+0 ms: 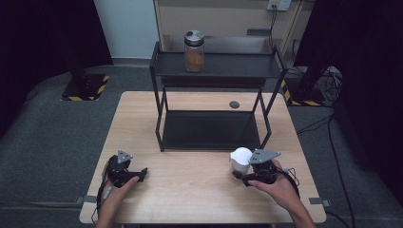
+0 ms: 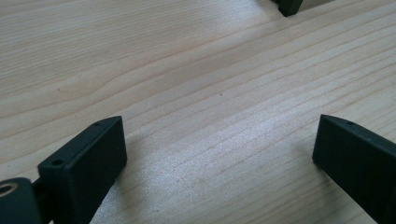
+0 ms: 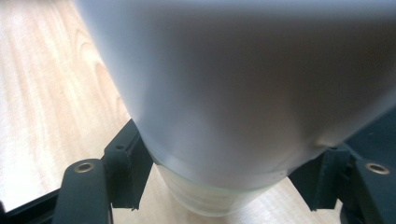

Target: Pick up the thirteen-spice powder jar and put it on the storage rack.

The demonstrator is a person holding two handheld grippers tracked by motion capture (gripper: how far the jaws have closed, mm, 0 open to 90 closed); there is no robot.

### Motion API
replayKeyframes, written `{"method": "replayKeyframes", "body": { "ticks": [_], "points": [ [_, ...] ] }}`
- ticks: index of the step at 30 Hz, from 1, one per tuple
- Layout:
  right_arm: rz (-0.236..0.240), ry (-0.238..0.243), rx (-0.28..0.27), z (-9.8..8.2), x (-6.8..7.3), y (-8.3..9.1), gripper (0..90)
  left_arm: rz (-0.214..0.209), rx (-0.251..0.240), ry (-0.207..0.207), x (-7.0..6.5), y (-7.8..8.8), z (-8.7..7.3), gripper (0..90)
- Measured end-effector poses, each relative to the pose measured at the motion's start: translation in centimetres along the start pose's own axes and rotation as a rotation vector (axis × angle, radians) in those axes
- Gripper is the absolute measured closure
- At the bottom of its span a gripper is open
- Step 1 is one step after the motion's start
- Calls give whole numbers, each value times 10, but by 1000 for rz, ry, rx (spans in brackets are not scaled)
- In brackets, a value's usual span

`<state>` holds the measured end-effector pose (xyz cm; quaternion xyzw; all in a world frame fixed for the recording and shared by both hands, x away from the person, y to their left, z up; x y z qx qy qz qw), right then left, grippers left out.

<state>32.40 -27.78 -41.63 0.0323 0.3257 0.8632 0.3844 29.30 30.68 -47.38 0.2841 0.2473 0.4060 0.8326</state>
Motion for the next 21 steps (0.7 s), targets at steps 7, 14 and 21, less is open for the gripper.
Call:
{"method": "replayKeyframes", "body": {
  "ticks": [7,14,21],
  "points": [
    [-16,-2,-6,10,-12,0,315,0,0,0,0,0,0,18],
    [-13,0,-9,19,-20,-2,315,0,0,0,0,0,0,18],
    [-2,-12,-20,29,-27,-5,315,0,0,0,0,0,0,17]
  ]
}}
Point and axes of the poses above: each handheld gripper's, and its own axes: y roughly backward along the jaws, z roughly out of its top, x roughly to its left, the point moved 4 cm from there along -y, roughly forward along the jaws, and after that the axes turned 15 degrees about -z, right-handed, at the moved point
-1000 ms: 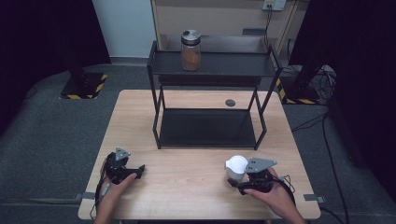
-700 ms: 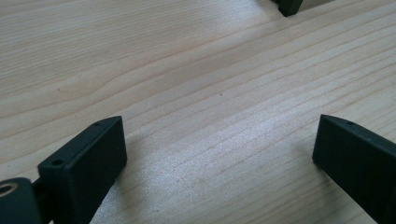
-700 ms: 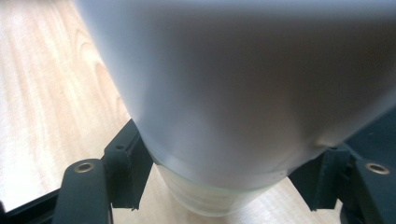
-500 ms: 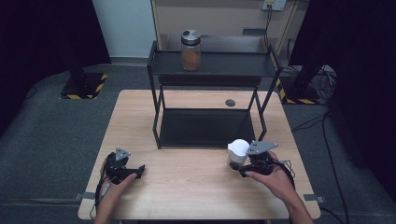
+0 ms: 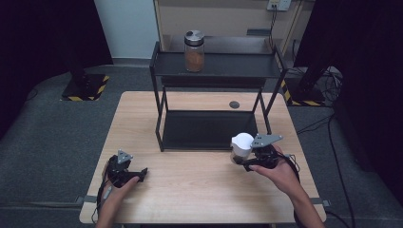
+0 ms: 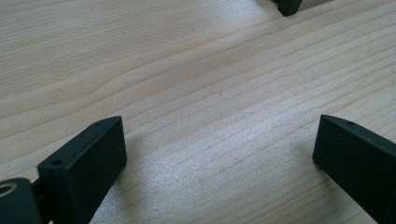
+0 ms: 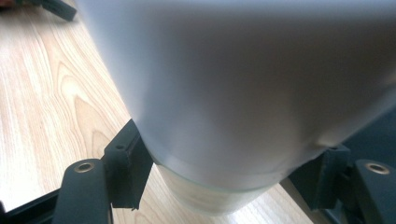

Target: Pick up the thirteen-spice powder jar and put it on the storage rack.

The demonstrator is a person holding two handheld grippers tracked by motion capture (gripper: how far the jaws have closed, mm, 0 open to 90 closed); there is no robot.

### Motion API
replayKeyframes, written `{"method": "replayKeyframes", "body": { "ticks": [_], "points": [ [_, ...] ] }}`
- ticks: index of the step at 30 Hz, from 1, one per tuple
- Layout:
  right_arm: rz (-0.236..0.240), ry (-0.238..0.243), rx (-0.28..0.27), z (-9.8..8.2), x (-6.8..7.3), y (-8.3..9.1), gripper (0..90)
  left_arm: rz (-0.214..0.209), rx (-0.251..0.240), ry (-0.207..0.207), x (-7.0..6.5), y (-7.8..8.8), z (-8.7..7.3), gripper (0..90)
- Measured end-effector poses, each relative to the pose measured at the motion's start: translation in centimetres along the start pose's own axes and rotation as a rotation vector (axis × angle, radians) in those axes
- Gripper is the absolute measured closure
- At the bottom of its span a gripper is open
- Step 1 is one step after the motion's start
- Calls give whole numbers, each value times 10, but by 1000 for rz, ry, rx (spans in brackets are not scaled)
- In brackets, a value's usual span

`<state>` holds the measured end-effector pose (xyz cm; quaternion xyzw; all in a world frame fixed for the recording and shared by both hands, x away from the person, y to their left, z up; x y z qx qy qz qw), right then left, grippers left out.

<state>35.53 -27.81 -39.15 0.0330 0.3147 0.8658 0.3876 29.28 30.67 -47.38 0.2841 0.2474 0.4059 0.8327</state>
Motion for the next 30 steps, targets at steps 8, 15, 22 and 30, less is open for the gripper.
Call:
{"method": "replayKeyframes", "body": {
  "ticks": [8,15,22,30],
  "points": [
    [-5,23,-1,16,-5,-2,315,0,0,0,0,0,0,17],
    [-16,33,-11,30,-11,1,314,0,0,0,0,0,0,16],
    [-29,52,-18,45,-17,7,314,0,0,0,0,0,0,16],
    [-40,64,-18,59,-21,13,315,0,0,0,0,0,0,15]
  ]
}}
Point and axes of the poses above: each handheld gripper's, and its own axes: y roughly backward along the jaws, z roughly out of its top, x roughly to its left, the point moved 4 cm from there along -y, roughly forward along the jaws, and after that the axes turned 15 degrees about -z, right-handed, at the moved point
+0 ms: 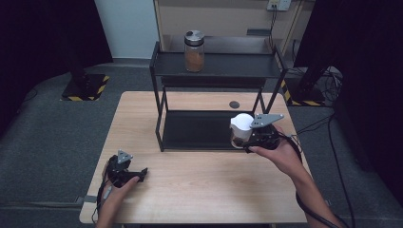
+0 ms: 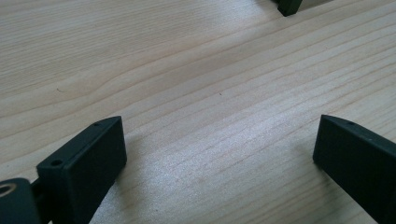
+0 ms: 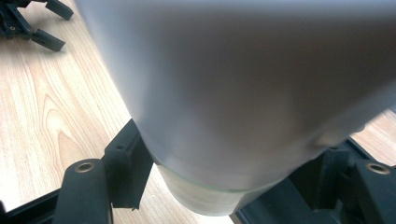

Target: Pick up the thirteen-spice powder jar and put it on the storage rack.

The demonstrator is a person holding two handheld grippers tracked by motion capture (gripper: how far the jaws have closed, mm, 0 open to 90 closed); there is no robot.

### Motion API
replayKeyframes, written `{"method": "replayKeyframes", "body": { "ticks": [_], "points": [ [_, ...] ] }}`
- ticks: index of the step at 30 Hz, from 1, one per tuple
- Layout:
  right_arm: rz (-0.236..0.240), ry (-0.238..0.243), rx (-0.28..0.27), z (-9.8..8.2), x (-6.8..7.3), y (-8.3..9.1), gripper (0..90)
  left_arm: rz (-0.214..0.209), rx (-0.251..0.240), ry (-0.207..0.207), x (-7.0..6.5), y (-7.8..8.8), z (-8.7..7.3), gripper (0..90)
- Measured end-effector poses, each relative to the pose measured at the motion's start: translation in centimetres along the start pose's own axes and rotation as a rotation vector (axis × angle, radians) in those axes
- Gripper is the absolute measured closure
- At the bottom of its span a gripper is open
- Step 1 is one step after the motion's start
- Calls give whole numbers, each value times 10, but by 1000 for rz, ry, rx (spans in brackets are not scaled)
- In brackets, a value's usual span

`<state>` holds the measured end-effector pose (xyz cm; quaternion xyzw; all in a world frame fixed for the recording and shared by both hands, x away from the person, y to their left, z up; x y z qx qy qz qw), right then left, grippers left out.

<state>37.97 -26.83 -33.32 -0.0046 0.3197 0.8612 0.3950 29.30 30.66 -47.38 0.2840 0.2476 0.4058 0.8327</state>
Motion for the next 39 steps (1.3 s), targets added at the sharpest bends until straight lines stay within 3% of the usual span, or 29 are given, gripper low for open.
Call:
{"method": "replayKeyframes", "body": {
  "ticks": [15,27,39],
  "points": [
    [-10,13,-6,24,-11,4,315,5,2,2,-1,-1,1,7],
    [-5,-5,-16,39,-27,8,314,3,3,3,-1,-1,1,4],
    [-3,-10,-30,56,-40,21,315,3,3,3,-1,-1,1,4]
  ]
}}
Point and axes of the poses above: each handheld gripper's, and its own axes: y roughly backward along the jaws, z roughly out of its top, x roughly to its left, the point moved 4 cm from there along -y, roughly forward along the jaws, and after that the axes turned 15 degrees about -z, right-handed, at the moved point
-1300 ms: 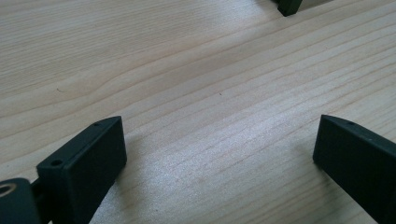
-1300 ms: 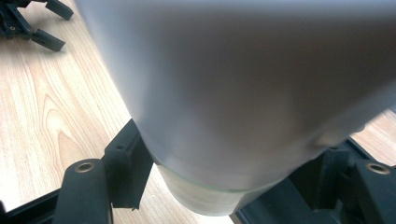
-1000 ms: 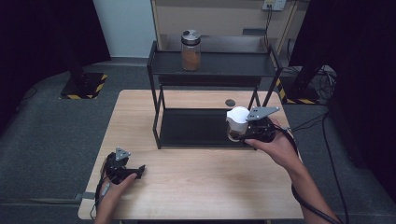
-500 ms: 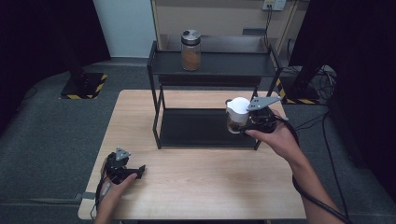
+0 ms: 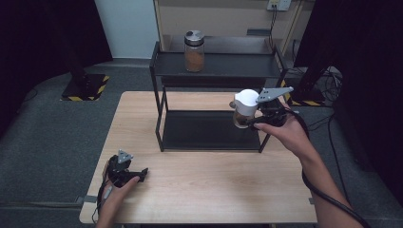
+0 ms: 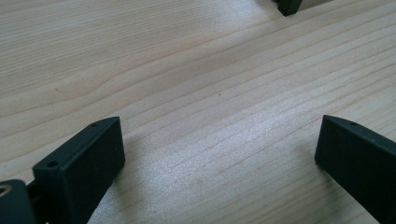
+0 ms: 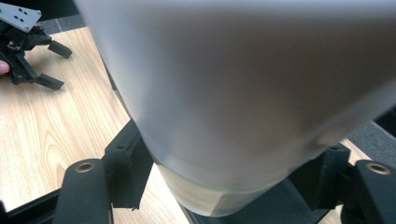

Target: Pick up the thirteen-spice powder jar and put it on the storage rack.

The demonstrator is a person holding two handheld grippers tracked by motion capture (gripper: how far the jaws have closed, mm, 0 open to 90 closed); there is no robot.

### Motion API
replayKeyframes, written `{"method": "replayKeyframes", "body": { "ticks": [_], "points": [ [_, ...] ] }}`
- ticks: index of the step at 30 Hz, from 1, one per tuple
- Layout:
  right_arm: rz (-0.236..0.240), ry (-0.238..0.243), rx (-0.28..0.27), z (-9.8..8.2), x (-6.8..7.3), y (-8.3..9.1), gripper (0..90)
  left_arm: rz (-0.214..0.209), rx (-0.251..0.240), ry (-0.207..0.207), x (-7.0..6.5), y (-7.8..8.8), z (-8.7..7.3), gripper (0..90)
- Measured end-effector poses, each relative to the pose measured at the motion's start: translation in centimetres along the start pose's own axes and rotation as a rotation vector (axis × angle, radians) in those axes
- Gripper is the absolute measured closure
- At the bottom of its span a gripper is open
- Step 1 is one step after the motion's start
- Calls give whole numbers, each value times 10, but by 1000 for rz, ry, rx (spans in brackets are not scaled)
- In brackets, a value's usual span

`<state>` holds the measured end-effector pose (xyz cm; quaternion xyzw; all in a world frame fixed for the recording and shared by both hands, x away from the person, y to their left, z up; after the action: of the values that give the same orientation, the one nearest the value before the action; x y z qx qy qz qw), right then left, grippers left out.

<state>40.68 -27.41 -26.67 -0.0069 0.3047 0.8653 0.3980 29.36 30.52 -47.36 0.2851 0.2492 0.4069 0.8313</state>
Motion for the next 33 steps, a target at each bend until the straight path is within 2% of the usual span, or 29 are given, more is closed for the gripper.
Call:
{"method": "replayKeyframes", "body": {
  "ticks": [12,33],
  "points": [
    [0,23,-18,23,-9,17,314,0,0,0,0,0,0,4],
    [-27,50,-70,80,-30,48,314,0,0,0,0,0,0,3]
  ]
}}
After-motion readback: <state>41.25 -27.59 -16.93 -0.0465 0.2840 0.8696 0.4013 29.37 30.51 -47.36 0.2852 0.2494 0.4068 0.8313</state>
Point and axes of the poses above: each handheld gripper's, and its own axes: y roughly backward along the jaws, z roughly out of its top, x roughly to its left, the point moved 4 cm from there along -y, roughly forward along the jaws, and after that the axes turned 15 degrees about -z, right-handed, at the moved point
